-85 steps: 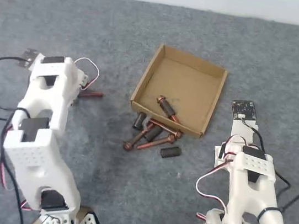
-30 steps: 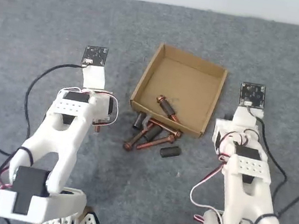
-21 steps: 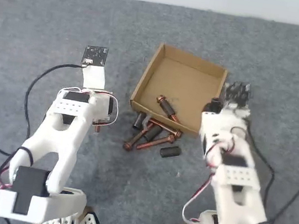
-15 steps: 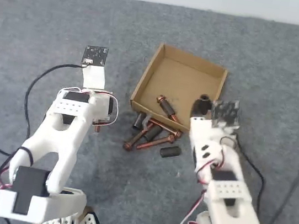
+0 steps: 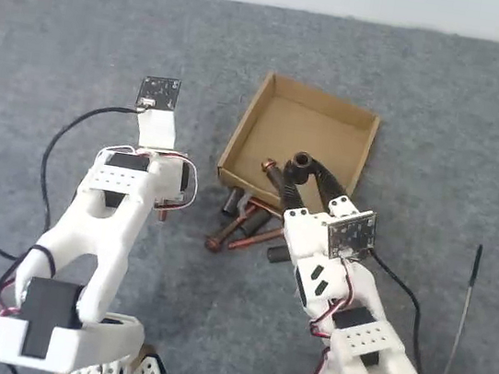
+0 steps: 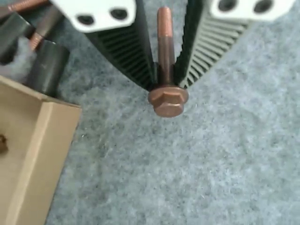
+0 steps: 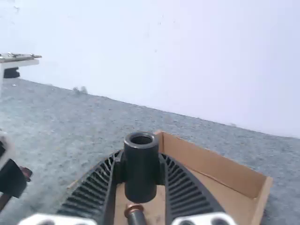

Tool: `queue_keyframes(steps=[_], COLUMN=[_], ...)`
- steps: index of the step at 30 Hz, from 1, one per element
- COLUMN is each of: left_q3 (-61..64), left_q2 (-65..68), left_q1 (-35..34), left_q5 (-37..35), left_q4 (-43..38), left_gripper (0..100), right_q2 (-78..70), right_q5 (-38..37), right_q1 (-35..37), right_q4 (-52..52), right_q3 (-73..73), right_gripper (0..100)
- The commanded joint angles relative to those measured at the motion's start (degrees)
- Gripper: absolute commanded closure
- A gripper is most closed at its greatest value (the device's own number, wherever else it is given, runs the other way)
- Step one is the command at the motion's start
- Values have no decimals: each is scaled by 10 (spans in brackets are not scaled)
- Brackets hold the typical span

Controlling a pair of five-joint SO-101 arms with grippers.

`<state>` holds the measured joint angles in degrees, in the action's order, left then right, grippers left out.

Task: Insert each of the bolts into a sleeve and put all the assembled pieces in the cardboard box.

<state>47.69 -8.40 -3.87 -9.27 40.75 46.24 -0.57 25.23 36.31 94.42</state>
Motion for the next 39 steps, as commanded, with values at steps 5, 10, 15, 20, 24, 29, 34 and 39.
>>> queue_keyframes(steps=[5, 10, 15, 20, 24, 29, 34, 39], left_q3=[-10, -7, -7, -9, -7, -11, -7, 11], left_q2=[-40, -36, -40, -40, -41, -41, -42, -79], left_q1=[18, 53, 56, 61, 62, 65, 89, 113], left_q5=[5, 5, 5, 4, 3, 3, 4, 4], left_q4=[-17, -62, -99, -194, -254, -304, -352, -363], left_gripper=[988, 988, 988, 988, 988, 988, 988, 988], right_q2=[-79, -238, -458, -646, -668, -653, -653, -653], right_q5=[109, 110, 105, 32, 25, 26, 26, 26], right_q1=[4, 4, 2, 7, 21, 21, 22, 36], right_q4=[70, 168, 377, 576, 619, 619, 619, 619], right_q3=[6, -48, -80, -118, -111, -108, -108, -103], right_gripper=[992, 992, 992, 992, 992, 992, 992, 992])
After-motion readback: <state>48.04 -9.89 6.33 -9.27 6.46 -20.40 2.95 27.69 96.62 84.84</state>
